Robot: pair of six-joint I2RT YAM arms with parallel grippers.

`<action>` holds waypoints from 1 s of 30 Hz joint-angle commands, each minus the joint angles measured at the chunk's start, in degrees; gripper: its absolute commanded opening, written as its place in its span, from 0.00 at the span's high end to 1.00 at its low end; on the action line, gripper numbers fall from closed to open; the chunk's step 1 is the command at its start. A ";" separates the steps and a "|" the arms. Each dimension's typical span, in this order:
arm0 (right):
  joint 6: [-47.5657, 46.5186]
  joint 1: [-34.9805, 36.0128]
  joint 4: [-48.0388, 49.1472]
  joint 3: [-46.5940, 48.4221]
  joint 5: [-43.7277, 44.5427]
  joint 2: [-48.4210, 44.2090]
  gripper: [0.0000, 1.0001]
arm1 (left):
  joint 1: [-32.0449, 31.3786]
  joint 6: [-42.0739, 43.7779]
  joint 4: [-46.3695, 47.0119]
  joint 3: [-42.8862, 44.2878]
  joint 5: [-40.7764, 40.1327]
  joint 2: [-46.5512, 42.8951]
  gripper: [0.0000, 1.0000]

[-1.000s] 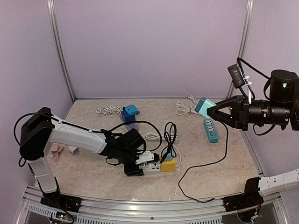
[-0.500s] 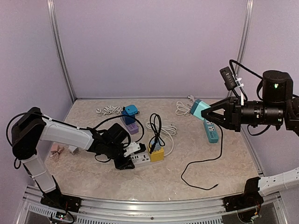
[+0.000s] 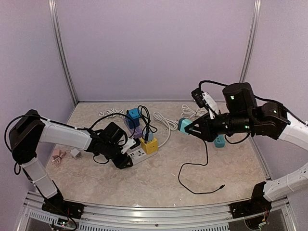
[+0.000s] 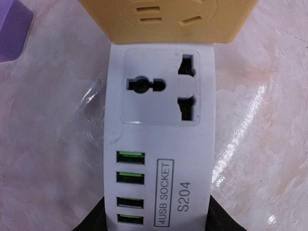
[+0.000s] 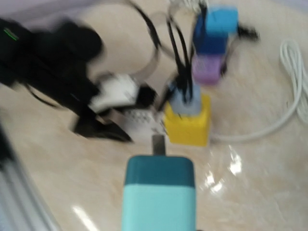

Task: Insert the plug
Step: Move the socket to the center of the board, then insert the plug into the socket.

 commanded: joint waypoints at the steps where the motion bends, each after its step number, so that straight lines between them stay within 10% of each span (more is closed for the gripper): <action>1: -4.22 -0.81 6.93 -5.47 0.09 4.81 1.00 | 1.28 -1.03 1.08 -1.08 6.06 -1.65 0.40; 19: -11.87 -0.78 30.49 -25.48 -4.95 12.04 1.00 | 6.36 23.39 -21.79 11.75 14.61 -10.71 0.25; 30: -13.98 -0.78 37.15 -30.14 -7.30 13.10 1.00 | 14.09 53.85 -59.22 29.78 6.59 -22.26 0.23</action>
